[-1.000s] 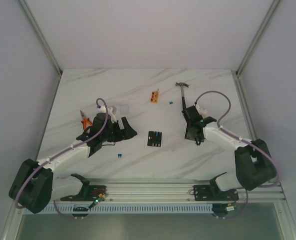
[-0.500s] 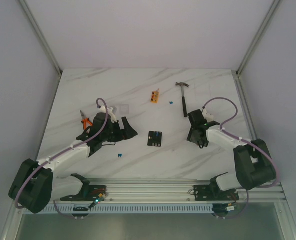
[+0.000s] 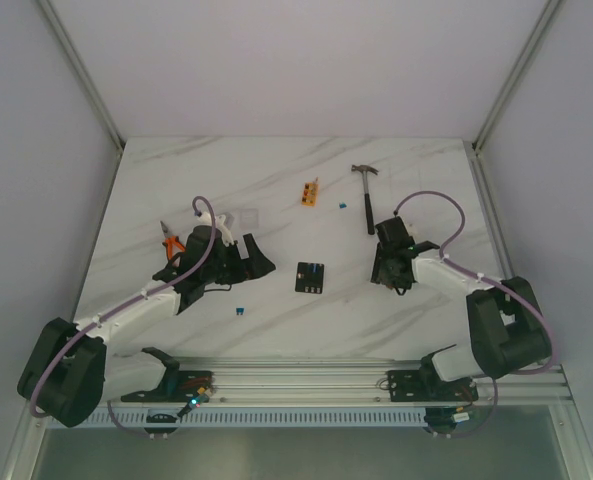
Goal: Snap on the fuse box
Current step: Pick up the fuse from the center of the board.
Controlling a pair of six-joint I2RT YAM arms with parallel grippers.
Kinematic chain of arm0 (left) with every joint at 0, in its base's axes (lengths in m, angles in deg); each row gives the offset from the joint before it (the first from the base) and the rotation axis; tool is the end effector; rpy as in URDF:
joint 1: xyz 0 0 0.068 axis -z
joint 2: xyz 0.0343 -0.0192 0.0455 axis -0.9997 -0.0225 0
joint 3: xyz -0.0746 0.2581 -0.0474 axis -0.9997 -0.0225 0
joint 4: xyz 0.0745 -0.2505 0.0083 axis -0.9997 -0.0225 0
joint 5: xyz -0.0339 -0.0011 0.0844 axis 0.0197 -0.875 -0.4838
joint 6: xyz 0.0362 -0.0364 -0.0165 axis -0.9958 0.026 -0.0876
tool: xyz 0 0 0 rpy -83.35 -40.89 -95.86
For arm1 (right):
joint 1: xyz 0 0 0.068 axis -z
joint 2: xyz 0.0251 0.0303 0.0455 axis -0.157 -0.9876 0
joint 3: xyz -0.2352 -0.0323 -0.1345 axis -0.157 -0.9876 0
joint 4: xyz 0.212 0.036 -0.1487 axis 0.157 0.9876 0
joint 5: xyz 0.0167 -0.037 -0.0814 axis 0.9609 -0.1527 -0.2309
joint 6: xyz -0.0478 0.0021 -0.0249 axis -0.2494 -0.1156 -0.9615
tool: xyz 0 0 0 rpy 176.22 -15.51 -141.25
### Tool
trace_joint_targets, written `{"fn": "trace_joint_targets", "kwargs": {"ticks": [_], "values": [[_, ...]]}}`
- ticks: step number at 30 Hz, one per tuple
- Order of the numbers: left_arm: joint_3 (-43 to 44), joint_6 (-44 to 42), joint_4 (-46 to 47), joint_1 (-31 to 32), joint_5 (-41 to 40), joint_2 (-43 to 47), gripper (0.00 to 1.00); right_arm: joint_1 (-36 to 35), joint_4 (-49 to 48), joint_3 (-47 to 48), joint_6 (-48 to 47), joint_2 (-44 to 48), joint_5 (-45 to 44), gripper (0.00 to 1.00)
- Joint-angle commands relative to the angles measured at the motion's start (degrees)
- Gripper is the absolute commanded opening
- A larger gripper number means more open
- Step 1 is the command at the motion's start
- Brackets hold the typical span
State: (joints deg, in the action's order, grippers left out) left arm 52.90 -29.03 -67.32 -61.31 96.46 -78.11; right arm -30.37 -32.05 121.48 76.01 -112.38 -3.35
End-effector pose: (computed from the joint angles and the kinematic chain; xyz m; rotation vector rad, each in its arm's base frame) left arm 0.2136 -0.1192 0.2012 -0.1345 2.2472 -0.9074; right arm 0.2427 0.0867 0.1639 0.2612 2.6025 0.0277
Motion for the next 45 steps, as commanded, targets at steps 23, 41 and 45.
{"fn": "trace_joint_targets", "kwargs": {"ticks": [23,41,45], "values": [[0.97,-0.33,1.2,0.2,1.68,-1.14,1.0,-0.28,7.19,4.17,10.96,-1.3,-4.19,0.47],[0.7,-0.22,1.14,0.2,1.9,-0.56,1.0,-0.26,9.92,4.51,12.15,-4.69,-3.55,0.38],[0.57,-0.19,1.13,0.2,2.09,-0.27,1.0,-0.27,10.59,4.29,11.97,-4.77,-2.18,0.38]]}}
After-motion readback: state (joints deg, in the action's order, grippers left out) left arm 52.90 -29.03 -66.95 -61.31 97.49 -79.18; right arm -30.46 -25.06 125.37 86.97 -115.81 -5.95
